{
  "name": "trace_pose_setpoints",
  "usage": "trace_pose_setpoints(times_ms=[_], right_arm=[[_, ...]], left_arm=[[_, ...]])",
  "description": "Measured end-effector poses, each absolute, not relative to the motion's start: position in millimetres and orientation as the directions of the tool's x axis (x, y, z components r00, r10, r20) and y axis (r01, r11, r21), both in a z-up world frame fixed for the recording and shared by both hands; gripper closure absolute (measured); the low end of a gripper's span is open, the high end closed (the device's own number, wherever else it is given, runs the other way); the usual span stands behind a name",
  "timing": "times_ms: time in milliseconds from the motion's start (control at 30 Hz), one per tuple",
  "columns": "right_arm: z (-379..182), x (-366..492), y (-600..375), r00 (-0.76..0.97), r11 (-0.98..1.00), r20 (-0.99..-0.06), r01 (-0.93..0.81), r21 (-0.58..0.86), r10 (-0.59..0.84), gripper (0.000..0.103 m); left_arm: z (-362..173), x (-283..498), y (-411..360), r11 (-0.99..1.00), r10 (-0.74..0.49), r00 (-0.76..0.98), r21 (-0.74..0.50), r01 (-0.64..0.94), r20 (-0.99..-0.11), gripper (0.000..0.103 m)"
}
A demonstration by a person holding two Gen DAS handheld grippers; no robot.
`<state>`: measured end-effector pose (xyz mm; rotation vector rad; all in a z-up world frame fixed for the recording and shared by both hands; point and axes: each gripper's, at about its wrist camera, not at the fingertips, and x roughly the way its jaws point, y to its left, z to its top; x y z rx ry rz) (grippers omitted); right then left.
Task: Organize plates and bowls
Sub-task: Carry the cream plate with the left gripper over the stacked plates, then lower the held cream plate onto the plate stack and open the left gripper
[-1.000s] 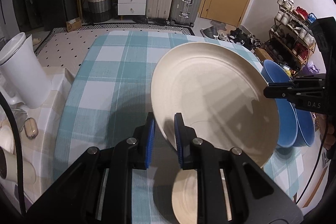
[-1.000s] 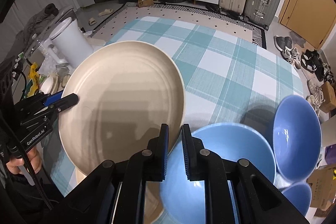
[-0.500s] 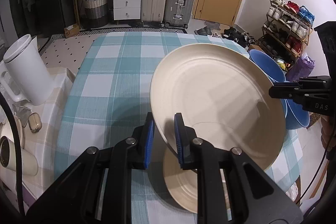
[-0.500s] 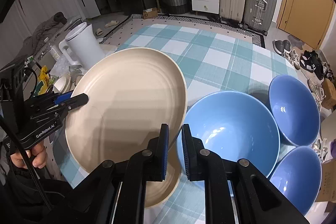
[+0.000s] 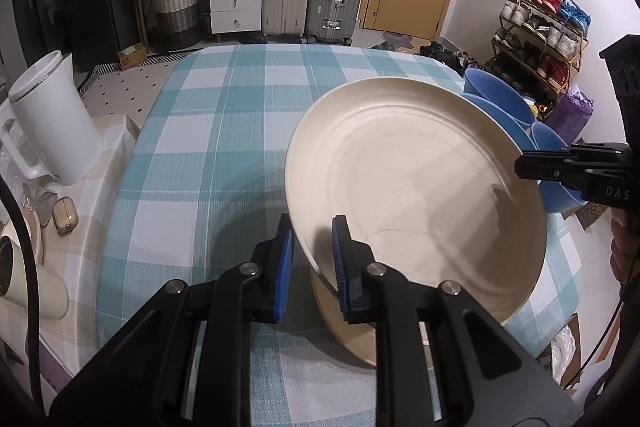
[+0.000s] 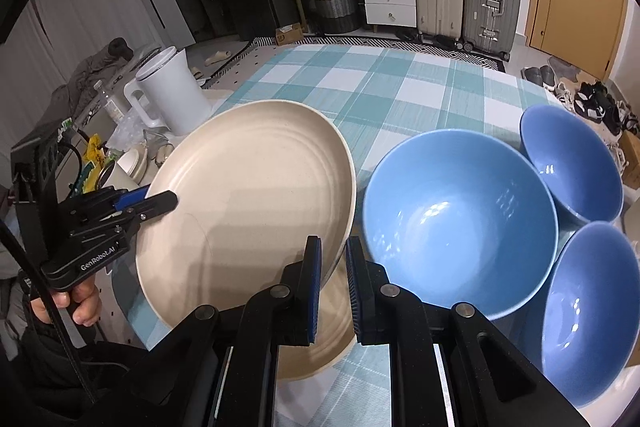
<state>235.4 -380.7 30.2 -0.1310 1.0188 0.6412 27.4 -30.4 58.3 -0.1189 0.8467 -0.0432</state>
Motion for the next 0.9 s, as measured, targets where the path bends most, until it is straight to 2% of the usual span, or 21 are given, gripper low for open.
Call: trace_pose_setpoints(times_ms=[900], right_arm=[[-25, 203, -398, 0.351, 0.845, -0.832, -0.482, 0.232, 0.429, 0.090]], left_arm=[[1, 28, -47, 0.998, -0.057, 0.633, -0.051, 0.027, -0.772, 0.088]])
